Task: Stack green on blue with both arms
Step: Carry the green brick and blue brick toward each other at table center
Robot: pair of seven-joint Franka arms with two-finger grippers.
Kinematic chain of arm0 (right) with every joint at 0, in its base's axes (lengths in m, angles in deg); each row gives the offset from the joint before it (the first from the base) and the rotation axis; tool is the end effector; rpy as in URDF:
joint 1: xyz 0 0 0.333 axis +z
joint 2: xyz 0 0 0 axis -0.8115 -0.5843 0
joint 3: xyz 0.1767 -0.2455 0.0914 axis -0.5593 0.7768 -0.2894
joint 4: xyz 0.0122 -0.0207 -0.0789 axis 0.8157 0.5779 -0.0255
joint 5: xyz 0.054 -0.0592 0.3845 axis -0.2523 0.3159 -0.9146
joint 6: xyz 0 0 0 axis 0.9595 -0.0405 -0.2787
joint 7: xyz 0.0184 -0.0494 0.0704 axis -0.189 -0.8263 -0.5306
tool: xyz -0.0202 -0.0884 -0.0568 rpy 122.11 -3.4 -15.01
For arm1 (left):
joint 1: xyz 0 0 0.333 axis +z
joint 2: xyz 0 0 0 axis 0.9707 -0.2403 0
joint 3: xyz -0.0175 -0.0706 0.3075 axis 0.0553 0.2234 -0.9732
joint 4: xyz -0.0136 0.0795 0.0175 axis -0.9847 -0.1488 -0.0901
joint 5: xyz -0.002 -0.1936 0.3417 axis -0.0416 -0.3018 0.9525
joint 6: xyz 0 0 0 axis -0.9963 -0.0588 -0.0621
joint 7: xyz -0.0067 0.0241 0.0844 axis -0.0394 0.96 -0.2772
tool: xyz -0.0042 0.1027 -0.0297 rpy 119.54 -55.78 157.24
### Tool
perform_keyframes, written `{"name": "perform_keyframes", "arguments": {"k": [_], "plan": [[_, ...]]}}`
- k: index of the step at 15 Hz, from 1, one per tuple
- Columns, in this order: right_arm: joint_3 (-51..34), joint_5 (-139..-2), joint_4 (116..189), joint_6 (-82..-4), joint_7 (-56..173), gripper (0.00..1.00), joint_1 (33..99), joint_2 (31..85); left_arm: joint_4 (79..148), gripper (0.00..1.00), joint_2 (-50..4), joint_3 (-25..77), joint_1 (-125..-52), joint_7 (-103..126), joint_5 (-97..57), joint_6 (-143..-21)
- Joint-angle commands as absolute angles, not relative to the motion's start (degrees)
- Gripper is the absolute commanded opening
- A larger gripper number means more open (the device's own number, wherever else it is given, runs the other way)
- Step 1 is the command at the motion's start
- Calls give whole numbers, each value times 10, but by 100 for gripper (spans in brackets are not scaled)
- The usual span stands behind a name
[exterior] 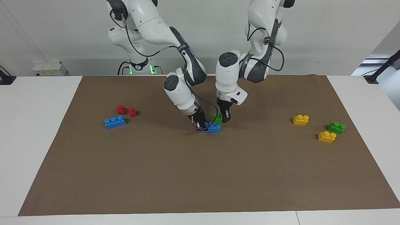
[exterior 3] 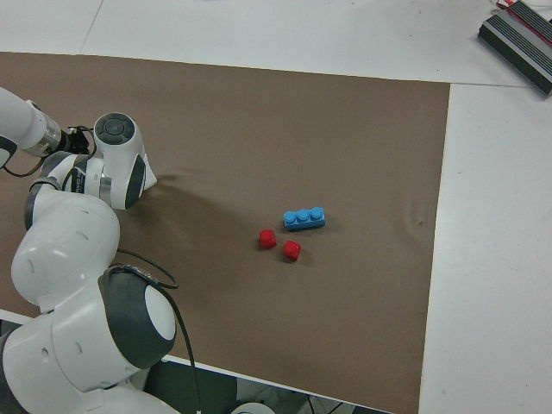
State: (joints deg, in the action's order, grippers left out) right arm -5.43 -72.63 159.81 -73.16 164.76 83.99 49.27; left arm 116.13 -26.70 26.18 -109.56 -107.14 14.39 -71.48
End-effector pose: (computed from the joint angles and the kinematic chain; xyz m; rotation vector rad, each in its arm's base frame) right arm 0.5423 0.3471 0.2931 -1.9437 1.9659 0.3677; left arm 0.4932 -0.3587 0.3683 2.1416 2.2273 0.1814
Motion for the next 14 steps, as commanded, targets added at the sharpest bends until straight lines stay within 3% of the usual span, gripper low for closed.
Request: {"name": "perform_keyframes", "arguments": {"k": [1, 14], "plan": [[-52, -742, 1616, -760, 1631, 0, 843, 495, 1164, 0, -278, 253, -1108, -1099, 166, -739], [-52, -742, 1617, -761, 1631, 0, 843, 495, 1168, 0, -293, 253, -1117, -1099, 168, -761]]}}
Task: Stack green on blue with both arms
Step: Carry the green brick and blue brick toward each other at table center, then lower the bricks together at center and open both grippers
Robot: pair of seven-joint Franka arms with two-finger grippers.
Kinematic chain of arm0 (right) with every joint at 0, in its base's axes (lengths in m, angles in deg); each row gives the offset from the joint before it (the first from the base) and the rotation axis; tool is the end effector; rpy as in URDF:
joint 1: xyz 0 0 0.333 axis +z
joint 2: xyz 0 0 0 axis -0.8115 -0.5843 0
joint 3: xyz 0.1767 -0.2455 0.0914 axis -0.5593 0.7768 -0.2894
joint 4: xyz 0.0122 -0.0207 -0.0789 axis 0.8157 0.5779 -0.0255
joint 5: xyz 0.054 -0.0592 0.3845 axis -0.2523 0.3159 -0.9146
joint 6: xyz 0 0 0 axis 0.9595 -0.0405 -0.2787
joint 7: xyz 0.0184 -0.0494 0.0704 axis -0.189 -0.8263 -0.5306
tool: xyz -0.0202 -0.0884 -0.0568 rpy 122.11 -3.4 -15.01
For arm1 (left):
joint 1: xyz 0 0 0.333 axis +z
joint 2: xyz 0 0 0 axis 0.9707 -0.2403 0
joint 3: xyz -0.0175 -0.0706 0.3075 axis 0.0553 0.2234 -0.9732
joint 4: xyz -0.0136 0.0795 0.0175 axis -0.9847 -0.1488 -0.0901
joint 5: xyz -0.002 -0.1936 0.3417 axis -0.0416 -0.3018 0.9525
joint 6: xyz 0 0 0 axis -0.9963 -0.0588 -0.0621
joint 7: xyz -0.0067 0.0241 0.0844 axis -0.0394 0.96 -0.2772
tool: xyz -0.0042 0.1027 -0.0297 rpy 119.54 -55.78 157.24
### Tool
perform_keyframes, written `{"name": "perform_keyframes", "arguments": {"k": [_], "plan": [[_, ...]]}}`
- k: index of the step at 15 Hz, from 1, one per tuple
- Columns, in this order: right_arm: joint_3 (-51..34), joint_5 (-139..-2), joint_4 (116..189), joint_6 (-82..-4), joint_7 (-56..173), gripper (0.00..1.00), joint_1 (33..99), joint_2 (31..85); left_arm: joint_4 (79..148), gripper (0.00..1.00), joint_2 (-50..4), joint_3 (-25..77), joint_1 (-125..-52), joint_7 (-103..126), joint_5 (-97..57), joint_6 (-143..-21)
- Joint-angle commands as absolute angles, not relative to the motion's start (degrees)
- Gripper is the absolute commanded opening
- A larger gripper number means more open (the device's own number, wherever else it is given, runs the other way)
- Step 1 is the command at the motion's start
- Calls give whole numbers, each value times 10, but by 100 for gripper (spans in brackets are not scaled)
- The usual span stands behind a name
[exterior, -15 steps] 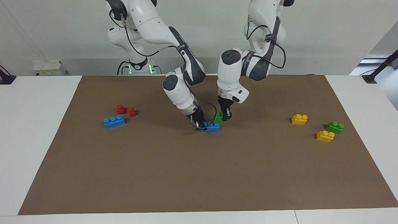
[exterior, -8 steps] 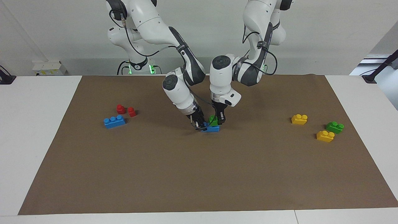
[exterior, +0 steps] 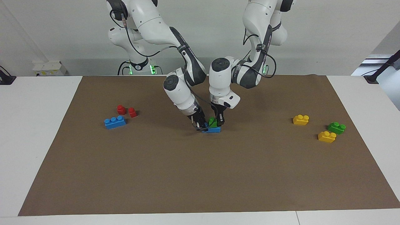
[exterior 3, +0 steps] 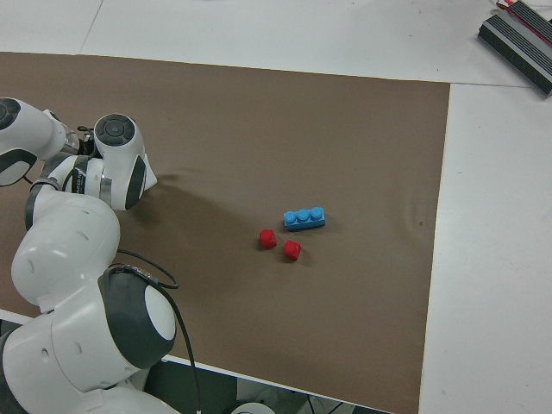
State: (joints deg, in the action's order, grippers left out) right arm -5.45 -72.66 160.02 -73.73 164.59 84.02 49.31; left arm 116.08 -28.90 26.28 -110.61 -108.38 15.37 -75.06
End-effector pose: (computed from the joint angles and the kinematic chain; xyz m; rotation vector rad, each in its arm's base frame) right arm 0.5421 0.3468 0.2929 -1.9415 1.9620 0.3597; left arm 0.4914 -0.3737 0.3511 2.1385 2.1917 0.1899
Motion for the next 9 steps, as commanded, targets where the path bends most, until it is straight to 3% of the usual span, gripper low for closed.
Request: {"name": "perform_keyframes", "arguments": {"k": [1, 2, 3, 4, 5, 7, 8, 9], "plan": [[-52, -742, 1617, -761, 1631, 0, 843, 495, 1169, 0, -292, 253, -1117, -1095, 169, -761], [-52, -742, 1617, -760, 1631, 0, 843, 495, 1168, 0, -292, 253, -1117, -1092, 169, -761], [-52, -742, 1617, -760, 1632, 0, 843, 495, 1166, 52, -292, 253, -1117, -1086, 170, -757], [-52, -742, 1617, -760, 1632, 11, 843, 495, 1164, 100, -290, 253, -1117, -1078, 171, -754], [-52, -742, 1617, -760, 1633, 26, 843, 495, 1163, 100, -287, 253, -1117, -1069, 171, -753], [-52, -742, 1616, -759, 1634, 75, 842, 495, 1163, 100, -278, 253, -1112, -1058, 171, -745], [-52, -742, 1614, -757, 1635, 90, 842, 495, 1163, 100, -268, 253, -1108, -1054, 170, -739], [-52, -742, 1611, -753, 1635, 100, 838, 495, 1163, 100, -261, 253, -1099, -1043, 170, -734]]}}
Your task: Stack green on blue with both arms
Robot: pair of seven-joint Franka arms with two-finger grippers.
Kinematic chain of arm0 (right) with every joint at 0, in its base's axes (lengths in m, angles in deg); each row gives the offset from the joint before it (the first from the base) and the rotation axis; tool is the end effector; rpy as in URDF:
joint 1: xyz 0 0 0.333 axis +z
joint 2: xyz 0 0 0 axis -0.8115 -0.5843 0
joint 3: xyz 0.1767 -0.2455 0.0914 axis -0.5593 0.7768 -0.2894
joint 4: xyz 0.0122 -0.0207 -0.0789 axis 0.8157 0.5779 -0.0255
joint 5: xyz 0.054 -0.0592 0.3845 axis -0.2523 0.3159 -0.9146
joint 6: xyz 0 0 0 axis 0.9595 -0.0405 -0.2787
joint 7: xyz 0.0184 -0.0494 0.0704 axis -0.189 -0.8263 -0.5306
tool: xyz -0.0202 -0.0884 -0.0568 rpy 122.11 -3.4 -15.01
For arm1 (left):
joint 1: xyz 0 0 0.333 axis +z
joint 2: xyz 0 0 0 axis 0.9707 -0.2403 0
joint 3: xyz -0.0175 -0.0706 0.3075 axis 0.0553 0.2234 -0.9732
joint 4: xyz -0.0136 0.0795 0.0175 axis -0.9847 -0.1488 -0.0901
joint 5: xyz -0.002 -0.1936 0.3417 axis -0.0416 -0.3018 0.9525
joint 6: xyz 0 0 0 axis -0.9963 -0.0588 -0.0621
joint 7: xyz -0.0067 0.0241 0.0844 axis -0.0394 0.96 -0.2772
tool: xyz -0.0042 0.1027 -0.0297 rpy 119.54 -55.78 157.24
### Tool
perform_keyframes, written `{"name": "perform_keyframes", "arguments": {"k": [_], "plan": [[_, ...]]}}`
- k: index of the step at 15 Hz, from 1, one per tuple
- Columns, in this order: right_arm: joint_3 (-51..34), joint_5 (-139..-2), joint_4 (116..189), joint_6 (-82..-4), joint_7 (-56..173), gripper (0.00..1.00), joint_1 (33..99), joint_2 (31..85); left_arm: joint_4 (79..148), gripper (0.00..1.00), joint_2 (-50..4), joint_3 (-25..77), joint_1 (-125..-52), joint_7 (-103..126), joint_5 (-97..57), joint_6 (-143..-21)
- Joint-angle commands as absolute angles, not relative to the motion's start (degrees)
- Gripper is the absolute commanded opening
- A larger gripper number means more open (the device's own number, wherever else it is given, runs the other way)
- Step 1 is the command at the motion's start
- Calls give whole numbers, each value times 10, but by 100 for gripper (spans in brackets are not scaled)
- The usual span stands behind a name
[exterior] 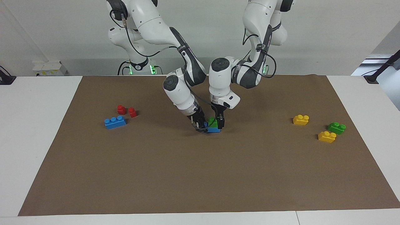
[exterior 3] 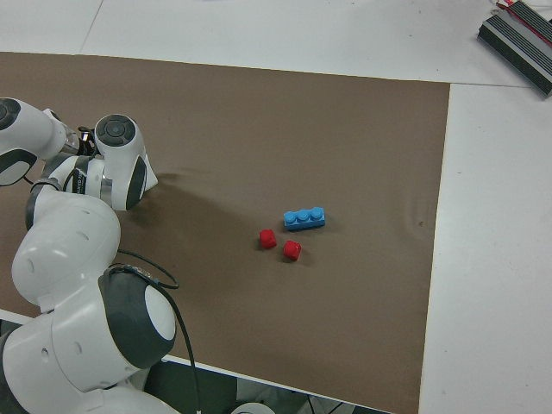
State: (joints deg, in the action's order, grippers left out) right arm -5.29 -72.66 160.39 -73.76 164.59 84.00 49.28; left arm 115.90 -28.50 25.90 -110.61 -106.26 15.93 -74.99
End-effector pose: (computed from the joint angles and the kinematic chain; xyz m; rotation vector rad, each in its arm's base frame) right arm 0.5415 0.3441 0.2897 -1.9422 1.9702 0.3596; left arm 0.4944 -0.3707 0.3567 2.1733 2.1483 0.2088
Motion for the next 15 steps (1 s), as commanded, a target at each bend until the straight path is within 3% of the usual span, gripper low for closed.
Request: {"name": "perform_keyframes", "arguments": {"k": [1, 7, 15], "plan": [[-52, -742, 1607, -748, 1634, 100, 833, 495, 1162, 100, -251, 253, -1087, -1029, 170, -728], [-50, -739, 1582, -653, 1617, 100, 757, 515, 1152, 100, -229, 253, -1020, -896, 170, -709], [-44, -655, 1559, -427, 1268, 100, 593, 605, 1141, 100, -213, 253, -920, -559, 149, -674]]}}
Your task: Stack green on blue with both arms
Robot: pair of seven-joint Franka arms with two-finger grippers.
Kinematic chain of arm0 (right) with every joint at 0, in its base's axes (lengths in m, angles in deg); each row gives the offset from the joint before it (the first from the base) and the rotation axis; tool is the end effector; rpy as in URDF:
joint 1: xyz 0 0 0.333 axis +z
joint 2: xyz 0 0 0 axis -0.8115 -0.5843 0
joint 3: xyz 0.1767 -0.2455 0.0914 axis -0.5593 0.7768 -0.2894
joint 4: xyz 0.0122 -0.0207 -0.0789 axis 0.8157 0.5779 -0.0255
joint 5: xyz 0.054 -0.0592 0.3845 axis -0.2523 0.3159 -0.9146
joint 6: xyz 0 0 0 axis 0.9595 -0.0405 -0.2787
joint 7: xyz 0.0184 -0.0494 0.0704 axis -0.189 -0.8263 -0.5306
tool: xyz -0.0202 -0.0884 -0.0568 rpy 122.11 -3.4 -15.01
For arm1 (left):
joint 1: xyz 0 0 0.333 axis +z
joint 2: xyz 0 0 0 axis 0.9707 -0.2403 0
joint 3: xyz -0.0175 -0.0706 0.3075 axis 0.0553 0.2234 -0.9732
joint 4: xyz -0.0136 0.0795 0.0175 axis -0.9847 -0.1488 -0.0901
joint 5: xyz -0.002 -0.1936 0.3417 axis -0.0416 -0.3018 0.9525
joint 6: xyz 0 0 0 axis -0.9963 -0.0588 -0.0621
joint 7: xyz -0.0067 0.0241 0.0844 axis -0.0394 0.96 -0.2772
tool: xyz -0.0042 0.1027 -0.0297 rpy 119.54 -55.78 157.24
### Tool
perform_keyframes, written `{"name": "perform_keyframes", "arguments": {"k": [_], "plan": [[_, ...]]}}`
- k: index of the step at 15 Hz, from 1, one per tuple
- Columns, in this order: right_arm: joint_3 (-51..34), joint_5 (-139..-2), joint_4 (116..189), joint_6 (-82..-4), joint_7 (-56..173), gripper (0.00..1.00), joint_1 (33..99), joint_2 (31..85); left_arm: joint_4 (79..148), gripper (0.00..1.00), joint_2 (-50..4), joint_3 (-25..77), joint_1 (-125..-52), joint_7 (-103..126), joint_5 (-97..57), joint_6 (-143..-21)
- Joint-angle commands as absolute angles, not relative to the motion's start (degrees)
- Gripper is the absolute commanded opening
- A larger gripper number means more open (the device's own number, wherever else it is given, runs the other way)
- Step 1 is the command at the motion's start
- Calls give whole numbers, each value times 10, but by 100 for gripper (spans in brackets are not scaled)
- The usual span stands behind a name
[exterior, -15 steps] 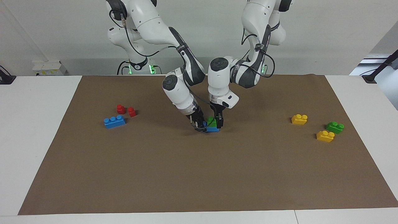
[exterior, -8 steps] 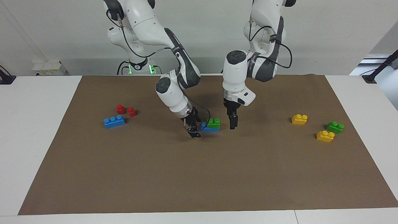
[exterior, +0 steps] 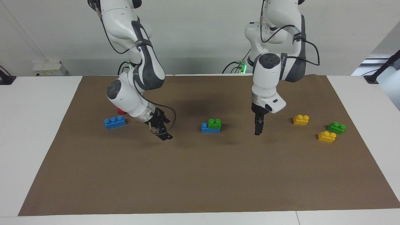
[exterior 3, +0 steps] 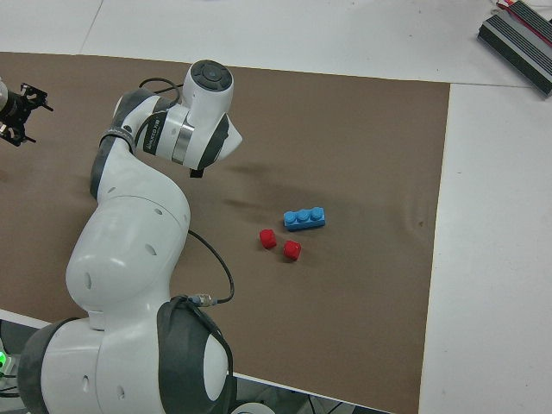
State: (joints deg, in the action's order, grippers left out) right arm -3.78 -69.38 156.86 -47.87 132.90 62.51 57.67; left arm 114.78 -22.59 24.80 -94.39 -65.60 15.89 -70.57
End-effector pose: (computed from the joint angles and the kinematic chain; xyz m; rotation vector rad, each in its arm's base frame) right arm 0.6063 0.1332 0.3723 -2.2502 1.6275 0.4046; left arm 0.5747 -0.2027 0.4215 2.5859 1.7039 0.3067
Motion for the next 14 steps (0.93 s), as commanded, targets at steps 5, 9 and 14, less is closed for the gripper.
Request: {"name": "perform_keyframes", "arguments": {"k": [5, 9, 14], "plan": [[-44, -538, 1437, -233, 1068, 100, 539, 627, 1098, 100, -213, 252, -877, -361, 122, -617], [-44, -473, 1413, -172, 842, 100, 522, 683, 1076, 100, -213, 252, -843, -257, 120, -596], [-45, -420, 1410, -151, 723, 100, 520, 721, 1040, 100, -214, 248, -814, -56, 120, -558]]}}
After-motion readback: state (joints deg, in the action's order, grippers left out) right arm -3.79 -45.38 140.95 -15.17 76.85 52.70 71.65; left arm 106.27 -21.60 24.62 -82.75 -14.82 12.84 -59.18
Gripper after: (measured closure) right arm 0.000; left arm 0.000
